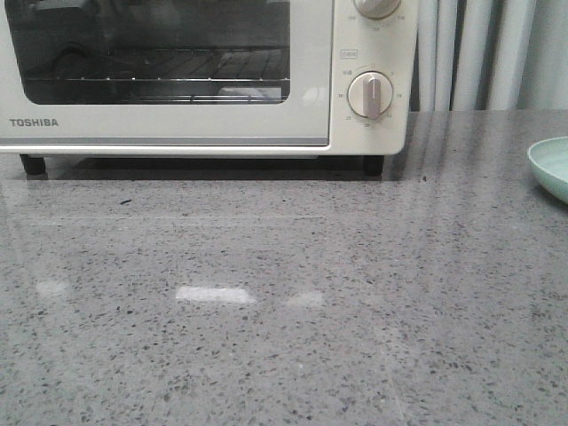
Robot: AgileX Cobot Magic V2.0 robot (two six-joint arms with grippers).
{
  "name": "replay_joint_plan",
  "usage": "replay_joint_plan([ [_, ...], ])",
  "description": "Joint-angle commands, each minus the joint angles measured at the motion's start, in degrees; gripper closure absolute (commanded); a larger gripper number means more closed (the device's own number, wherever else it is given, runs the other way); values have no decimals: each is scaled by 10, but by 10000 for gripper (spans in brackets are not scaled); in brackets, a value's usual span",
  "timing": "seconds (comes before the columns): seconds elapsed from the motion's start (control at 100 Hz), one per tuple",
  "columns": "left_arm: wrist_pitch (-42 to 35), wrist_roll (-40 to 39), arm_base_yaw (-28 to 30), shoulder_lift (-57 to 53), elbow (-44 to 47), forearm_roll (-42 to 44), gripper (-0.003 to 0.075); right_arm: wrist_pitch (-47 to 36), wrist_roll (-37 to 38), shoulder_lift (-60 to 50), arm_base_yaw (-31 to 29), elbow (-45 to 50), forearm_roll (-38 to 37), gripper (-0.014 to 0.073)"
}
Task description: Put bread in oven
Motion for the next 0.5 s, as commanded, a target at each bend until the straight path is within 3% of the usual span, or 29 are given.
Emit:
replay_joint_plan([
  [0.0, -69, -2, -5, -16, 13, -35, 741, -106, -3, -10, 0, 7, -2, 664],
  [0.24, -231, -2, -5, -16, 13, -124, 741, -259, -3, -10, 0, 7, -2, 664],
  [0.49, -312, -2, -5, -16, 13, -137, 741, -456, -3, -10, 0, 7, -2, 664],
])
